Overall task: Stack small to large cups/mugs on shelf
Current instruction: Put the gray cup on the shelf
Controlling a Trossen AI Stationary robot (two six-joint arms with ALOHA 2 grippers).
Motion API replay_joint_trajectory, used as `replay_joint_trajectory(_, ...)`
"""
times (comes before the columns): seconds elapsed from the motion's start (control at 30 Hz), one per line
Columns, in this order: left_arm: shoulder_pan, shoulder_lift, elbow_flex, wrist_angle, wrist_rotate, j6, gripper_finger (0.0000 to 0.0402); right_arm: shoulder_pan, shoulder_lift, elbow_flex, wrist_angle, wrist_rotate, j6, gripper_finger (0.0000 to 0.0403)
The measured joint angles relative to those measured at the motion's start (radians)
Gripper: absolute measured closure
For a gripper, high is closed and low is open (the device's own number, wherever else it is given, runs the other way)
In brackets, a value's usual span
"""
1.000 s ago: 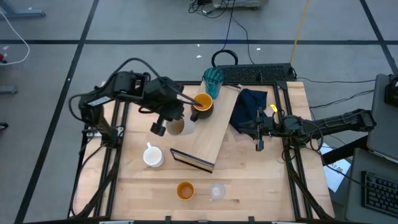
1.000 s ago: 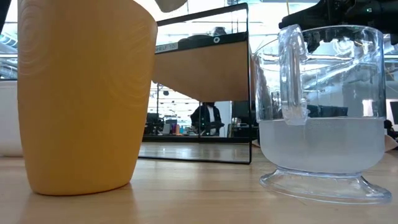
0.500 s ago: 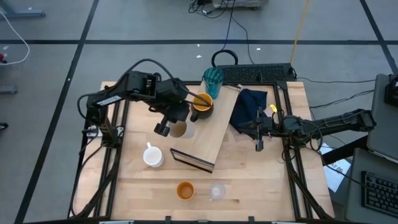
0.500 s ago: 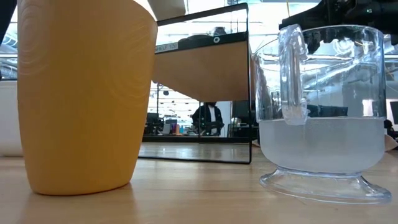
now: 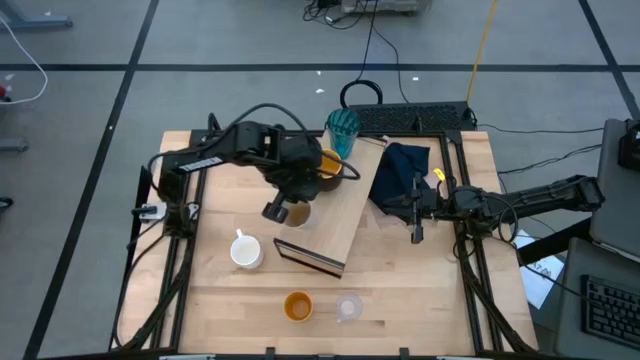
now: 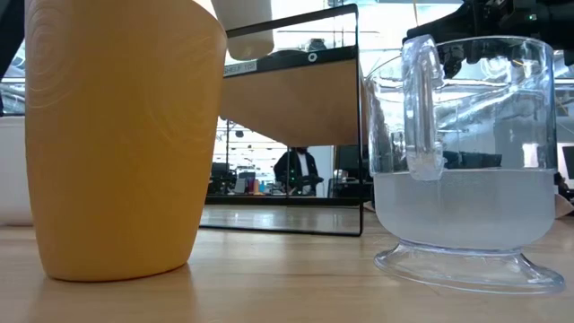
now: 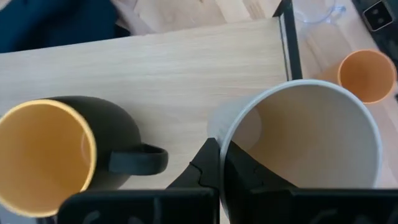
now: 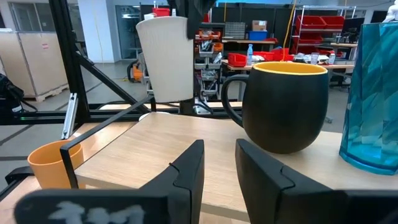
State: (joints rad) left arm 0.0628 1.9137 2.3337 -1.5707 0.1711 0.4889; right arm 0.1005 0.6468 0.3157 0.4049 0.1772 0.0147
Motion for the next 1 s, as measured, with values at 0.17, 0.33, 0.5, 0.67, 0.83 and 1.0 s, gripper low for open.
replay_joint_trajectory(0.17, 0.014, 0.015, 0.000, -0.001, 0.016, -0.001, 0.0401, 0.000, 0.000, 0.000, -0.008, 0.000, 0.000, 0.0319)
replay_joint_trajectory(0.33, 0.016, 0.030, -0.001, -0.001, 0.065, -0.005, 0.0401, 0.000, 0.000, 0.000, -0.037, 0.000, 0.000, 0.0319)
replay_joint_trajectory(0.5, 0.016, 0.072, -0.004, 0.000, 0.056, -0.017, 0.0401, 0.000, 0.000, 0.000, -0.047, -0.005, 0.000, 0.0319)
replay_joint_trajectory(0.67, 0.020, 0.104, -0.004, 0.000, 0.033, -0.008, 0.0401, 0.000, 0.000, 0.000, -0.047, -0.040, 0.001, 0.0319)
replay_joint_trajectory(0.83, 0.033, 0.115, -0.004, 0.000, 0.030, -0.004, 0.0401, 0.000, 0.000, 0.000, -0.050, -0.051, 0.000, 0.0319)
replay_joint_trajectory(1.0, 0.044, 0.114, -0.004, 0.000, 0.030, -0.015, 0.0401, 0.000, 0.000, 0.000, -0.050, -0.051, 0.000, 0.0319)
